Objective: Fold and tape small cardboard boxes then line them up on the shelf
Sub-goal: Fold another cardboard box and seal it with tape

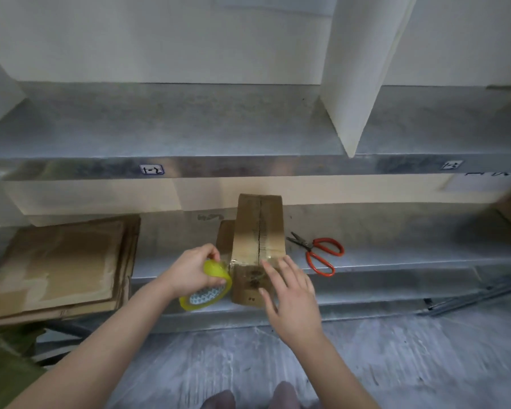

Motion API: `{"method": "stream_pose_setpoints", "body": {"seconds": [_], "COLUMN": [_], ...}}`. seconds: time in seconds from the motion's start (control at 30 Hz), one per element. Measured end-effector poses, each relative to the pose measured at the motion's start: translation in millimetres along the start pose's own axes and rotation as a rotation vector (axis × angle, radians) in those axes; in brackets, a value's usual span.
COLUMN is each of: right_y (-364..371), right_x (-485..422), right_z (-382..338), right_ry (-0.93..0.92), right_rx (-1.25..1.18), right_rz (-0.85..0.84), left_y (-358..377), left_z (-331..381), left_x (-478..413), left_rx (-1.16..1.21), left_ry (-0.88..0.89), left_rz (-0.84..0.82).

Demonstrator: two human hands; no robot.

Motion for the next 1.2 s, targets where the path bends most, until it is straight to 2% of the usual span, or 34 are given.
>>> {"method": "stream_pose_setpoints", "body": {"seconds": [0.07,0.17,0.3,0.47,0.87,1.2], "right_y": [13.2,19.3,20.1,23.0,30.4,35.7], "right_x": [-3.3,-5.3,-2.3,-5.8,-3.8,-3.1], "right_z": [-9.9,-11.8,-16.4,-21.9,-27.0,-26.3], "right_ry": [0.047,0.085,0.045,0.001,-0.04,-0.034], "right_rx": [0.0,-0.026,-0.017,0.008,0.048,0.071], "right_rz": [-0.027,0.018,0.06,0.022,-0.032,-0.052], "left_y": [-3.7,-11.6,-18.9,-22.3,-17.7,-21.1], "left_z": [-3.0,-10.8,-20.0,-26.2,-30.6,-42.4], "left_x": [0.0,-2.1,-10.4,-24.4,-35.2,-33.0], "left_rx": [0.014,0.004,-0.121,-0.282,-0.445,-0.361], "left_ry": [0.02,0.074,0.166,0.258,0.348,0.296], "left_rz": [0.0,-0.018,-0.062,-0.024,0.004,-0.011]}}
Point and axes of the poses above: each hand's wrist, its own x-axis away from the middle knuckle, its own y-axis out of the palm, z = x × y, the point moved 6 cm from there along -x, towards the middle knuckle, and after that the axes turned 13 degrees about z, right-handed, at the moved point
